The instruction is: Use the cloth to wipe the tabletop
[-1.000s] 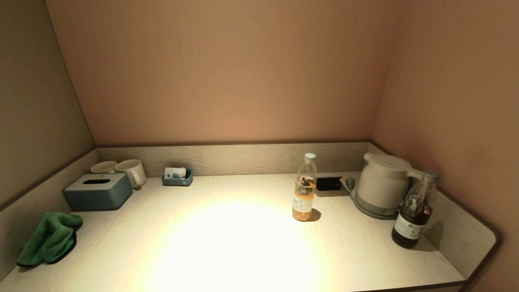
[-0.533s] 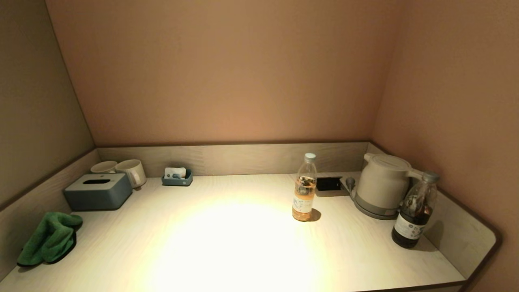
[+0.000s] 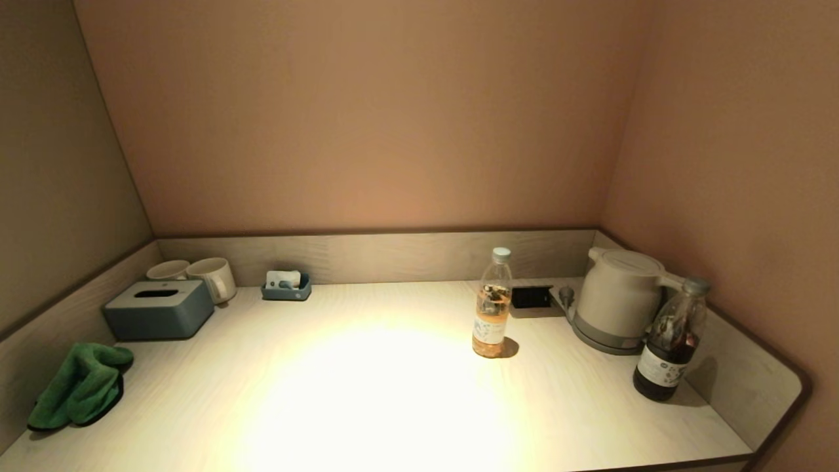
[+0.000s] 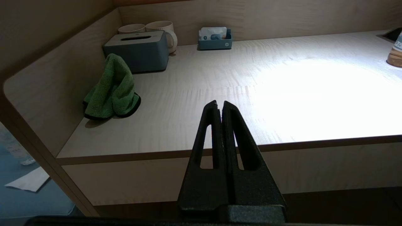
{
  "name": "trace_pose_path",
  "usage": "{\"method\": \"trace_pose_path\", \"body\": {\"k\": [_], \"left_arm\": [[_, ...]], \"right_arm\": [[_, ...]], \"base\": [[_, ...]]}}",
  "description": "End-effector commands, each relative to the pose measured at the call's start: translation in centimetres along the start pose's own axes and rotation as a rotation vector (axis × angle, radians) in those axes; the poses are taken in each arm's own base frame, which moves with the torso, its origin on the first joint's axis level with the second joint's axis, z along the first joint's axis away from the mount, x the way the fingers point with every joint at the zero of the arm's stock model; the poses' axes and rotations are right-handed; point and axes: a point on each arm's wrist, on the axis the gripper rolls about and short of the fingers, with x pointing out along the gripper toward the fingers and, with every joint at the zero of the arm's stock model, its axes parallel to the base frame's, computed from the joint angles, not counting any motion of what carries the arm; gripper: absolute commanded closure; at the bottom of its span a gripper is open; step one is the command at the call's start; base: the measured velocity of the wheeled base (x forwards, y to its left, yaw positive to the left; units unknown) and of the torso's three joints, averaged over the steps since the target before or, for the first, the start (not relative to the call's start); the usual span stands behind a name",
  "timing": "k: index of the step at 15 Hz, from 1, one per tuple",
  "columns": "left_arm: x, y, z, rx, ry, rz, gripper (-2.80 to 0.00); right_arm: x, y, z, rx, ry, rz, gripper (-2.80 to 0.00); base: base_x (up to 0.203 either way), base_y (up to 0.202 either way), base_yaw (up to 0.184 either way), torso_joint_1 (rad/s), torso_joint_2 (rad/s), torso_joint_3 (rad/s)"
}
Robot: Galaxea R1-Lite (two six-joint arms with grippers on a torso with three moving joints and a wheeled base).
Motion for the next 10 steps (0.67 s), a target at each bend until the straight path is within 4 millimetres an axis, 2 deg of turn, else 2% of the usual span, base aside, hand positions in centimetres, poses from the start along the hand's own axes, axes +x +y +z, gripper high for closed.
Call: {"method": "trace_pose_path", "body": {"k": [1,10], "left_arm": [[0.01,0.0,-0.01,0.001,0.002,0.0,0.0],[0.0,0.0,0.0,0.001,-0.001,0.0,0.0]], "right_arm": [[0.01,0.0,0.01,0.0,0.001,0.001,0.0],[0.01,0.0,0.01,0.0,0.001,0.001,0.0]], "base": [[0.0,0.0,0.0,0.0,0.0,0.0],[0.0,0.0,0.0,0.0,0.0,0.0]]}}
